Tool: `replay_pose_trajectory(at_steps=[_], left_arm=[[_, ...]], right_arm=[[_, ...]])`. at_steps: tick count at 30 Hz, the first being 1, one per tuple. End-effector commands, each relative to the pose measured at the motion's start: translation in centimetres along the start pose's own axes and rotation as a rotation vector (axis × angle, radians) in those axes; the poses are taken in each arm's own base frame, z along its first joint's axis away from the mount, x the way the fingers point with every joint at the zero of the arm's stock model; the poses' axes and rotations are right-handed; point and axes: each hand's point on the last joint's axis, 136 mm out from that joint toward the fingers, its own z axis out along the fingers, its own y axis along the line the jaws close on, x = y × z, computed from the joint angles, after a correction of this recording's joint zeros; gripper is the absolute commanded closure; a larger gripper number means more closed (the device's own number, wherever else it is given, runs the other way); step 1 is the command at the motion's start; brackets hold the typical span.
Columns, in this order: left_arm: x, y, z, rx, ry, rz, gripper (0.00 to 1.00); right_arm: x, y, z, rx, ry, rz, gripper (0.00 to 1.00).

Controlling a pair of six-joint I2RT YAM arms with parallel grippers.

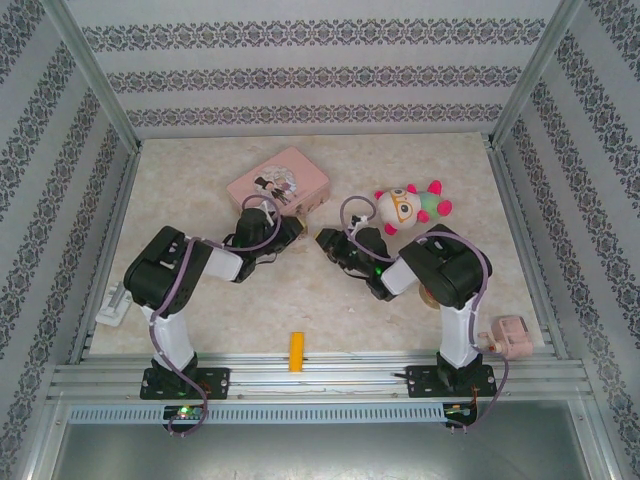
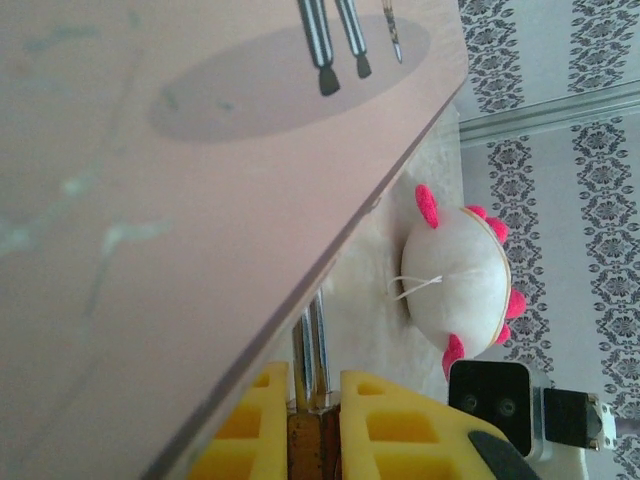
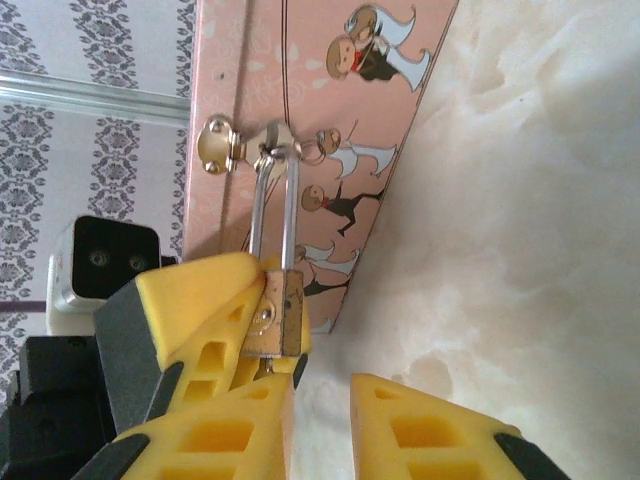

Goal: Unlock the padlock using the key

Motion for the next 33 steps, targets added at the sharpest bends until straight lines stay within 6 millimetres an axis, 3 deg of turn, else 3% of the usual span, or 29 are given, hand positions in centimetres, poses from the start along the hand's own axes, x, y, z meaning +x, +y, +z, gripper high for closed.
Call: replay_pose_trajectory(at_steps=[1, 7, 11, 17, 33], left_arm=[[1.2, -0.8, -1.3, 0.010, 0.033, -0.012, 1.00], [3.8, -2.1, -2.8, 0.027, 0.070, -0.002, 1.00], [4.6, -1.7, -3.2, 0.025, 0.082, -0.011, 0.99], [5.0, -1.2, -2.3, 0.074, 0.084, -0.089, 0.90], [5.0, -0.3, -1.3, 0.088, 0.071, -0.157, 0.90]], right_arm=[[-0.7, 1.2, -0.9, -0.027, -0.040, -0.045, 0.77], [-0.7, 1.4, -1.3, -0.024, -0.029, -0.063, 0.75], [-0.5, 1.8, -1.1, -0.026, -0.003, -0.081, 0.74], [-0.2, 2.3, -0.1, -0.045, 0.036, -0.073, 0.74], [1.9, 2.1, 0.3, -0.056, 0.074, -0.038, 0.74]])
